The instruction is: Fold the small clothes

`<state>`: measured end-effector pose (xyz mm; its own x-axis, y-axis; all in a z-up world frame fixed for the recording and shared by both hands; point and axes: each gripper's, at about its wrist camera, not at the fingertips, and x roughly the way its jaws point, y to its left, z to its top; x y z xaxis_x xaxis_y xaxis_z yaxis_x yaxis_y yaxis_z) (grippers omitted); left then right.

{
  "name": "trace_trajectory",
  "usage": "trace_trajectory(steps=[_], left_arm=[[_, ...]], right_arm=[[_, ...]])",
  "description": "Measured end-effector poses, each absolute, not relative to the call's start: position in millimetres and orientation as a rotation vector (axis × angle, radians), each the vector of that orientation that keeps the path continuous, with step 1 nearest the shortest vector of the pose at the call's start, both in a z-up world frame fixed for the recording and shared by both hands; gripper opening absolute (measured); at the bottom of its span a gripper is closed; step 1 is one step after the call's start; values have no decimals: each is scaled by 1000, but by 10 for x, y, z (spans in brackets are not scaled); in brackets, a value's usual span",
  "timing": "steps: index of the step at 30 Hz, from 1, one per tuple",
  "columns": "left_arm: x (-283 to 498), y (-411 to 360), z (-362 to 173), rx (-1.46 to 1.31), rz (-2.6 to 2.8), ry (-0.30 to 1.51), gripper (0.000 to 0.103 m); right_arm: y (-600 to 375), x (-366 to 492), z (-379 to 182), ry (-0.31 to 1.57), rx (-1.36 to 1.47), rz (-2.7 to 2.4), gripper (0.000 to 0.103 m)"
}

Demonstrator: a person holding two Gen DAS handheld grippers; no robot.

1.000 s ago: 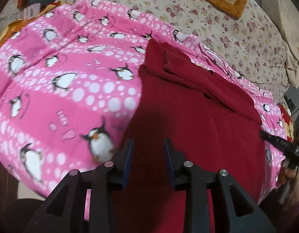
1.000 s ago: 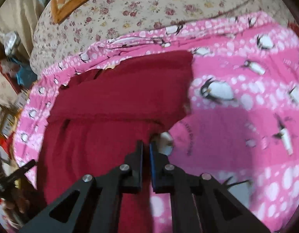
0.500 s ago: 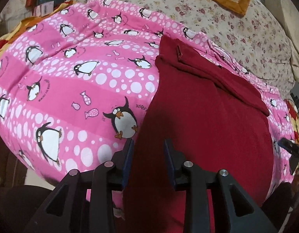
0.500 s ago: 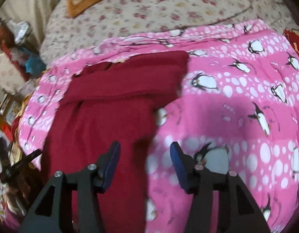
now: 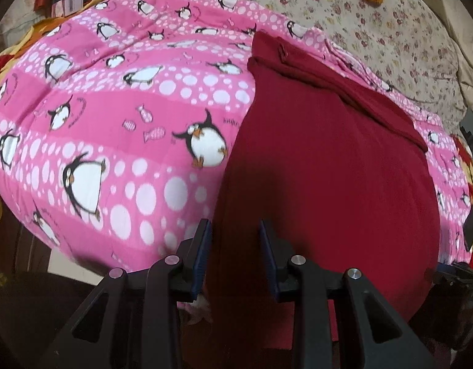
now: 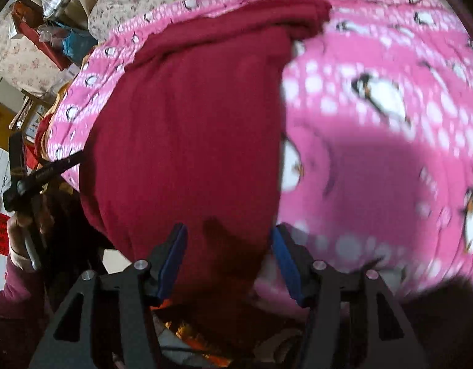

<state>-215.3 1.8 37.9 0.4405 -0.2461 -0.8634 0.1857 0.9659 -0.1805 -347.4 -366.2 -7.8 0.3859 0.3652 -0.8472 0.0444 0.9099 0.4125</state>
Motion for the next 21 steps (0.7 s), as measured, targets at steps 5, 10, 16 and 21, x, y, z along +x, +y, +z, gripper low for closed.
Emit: trace_trajectory(steps=[5, 10, 16, 21], left_arm=[[-2275, 95, 255, -98, -289, 1143, 17], [-2349, 137, 170, -137, -313, 1198, 21], [-2395, 39, 99, -77, -322, 1214, 33], [-2420, -29, 19, -49, -355, 1270, 42]], right_arm=[[-3571, -3568, -164, 1175, 424, 247, 67], [-3480, -3562, -184, 1203, 411, 277, 70], [-3415, -3530, -249, 1222, 431, 305, 73], [-3441, -3538, -282, 1249, 466, 328, 73]])
